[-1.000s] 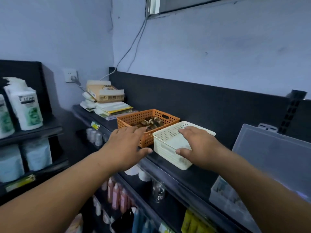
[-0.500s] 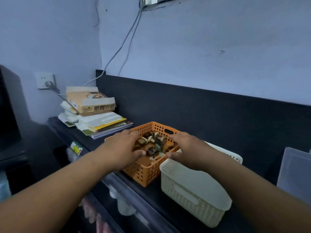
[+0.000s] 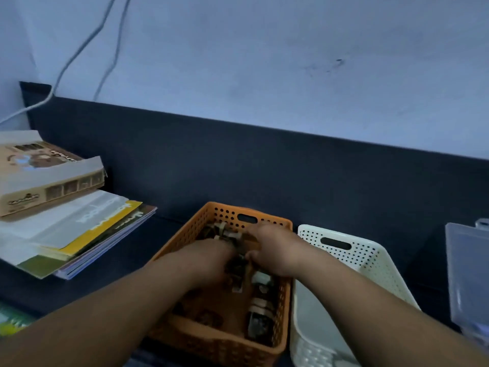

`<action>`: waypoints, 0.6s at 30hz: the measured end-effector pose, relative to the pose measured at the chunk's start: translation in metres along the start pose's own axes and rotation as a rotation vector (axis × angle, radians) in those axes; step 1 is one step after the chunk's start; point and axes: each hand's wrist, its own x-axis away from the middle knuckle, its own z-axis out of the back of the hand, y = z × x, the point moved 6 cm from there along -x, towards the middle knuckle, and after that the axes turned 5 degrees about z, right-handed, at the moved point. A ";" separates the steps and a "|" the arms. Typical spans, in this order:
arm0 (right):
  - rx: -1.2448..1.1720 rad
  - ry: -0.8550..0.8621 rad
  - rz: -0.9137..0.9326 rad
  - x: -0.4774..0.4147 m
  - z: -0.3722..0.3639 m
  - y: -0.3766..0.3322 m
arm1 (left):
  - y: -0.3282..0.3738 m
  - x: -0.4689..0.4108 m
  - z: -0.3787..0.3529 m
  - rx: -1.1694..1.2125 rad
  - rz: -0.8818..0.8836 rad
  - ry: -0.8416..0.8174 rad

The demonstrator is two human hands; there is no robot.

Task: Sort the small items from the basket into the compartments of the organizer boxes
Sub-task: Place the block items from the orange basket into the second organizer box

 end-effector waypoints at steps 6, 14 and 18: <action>-0.034 -0.046 -0.107 -0.020 -0.015 0.004 | 0.003 -0.020 -0.008 -0.125 -0.107 -0.093; -0.018 -0.089 -0.168 -0.042 -0.029 -0.009 | -0.026 -0.014 0.017 0.031 -0.149 0.059; -0.026 -0.060 -0.157 -0.043 -0.030 -0.015 | -0.040 -0.002 0.036 0.248 -0.164 0.122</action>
